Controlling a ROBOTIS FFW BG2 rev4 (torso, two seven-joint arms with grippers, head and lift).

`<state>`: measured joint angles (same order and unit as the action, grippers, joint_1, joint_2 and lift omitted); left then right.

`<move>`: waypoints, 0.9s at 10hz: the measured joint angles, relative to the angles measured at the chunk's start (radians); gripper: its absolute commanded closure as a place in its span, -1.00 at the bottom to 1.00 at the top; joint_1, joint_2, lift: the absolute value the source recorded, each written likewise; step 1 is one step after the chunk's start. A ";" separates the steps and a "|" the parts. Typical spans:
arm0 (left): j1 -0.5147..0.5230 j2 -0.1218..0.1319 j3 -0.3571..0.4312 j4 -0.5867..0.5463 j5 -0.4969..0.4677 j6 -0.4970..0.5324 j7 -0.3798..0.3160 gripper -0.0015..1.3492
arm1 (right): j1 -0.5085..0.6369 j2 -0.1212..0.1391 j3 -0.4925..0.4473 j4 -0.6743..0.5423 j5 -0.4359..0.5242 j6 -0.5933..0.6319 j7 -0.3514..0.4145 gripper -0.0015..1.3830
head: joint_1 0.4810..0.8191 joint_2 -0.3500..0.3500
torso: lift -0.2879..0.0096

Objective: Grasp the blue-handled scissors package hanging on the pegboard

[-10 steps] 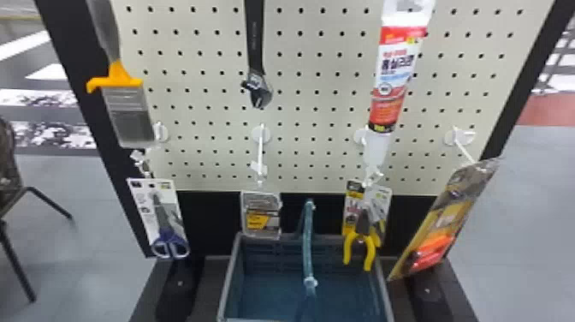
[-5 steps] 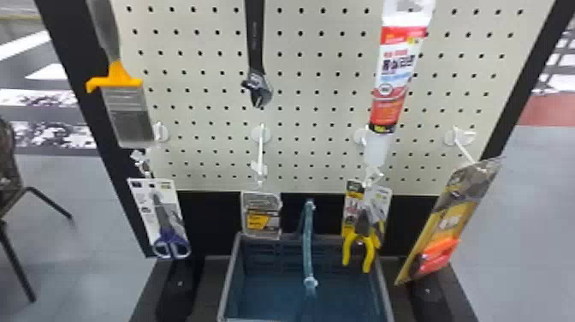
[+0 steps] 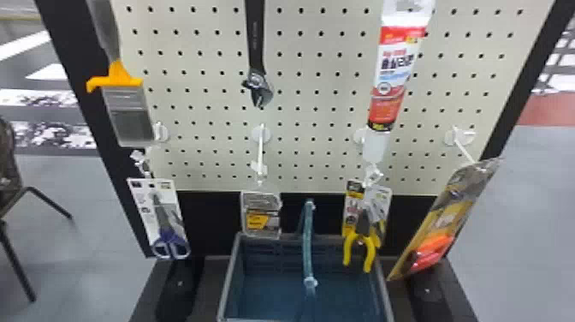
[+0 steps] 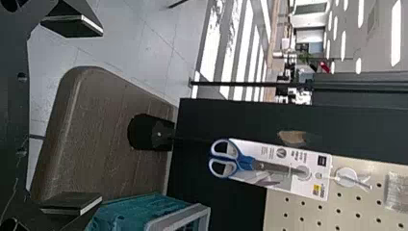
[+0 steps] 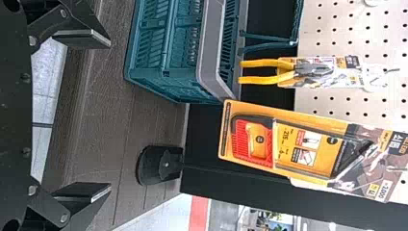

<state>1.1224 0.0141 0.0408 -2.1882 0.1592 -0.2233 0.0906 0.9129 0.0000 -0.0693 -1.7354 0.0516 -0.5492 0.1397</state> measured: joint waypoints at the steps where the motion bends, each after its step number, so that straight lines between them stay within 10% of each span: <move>1: -0.021 0.006 0.008 0.000 0.000 0.020 -0.029 -0.84 | -0.001 0.000 0.000 0.001 0.001 0.002 0.000 -0.66 | -0.60 0.00 | 0.26; 9: -0.279 -0.014 0.206 -0.056 -0.090 0.261 -0.411 -0.85 | -0.002 0.000 0.007 0.010 0.002 0.014 0.001 -0.66 | -0.60 0.00 | 0.26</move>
<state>0.8430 0.0001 0.2465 -2.2438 0.0691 0.0375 -0.3203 0.9105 0.0000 -0.0626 -1.7252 0.0537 -0.5352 0.1411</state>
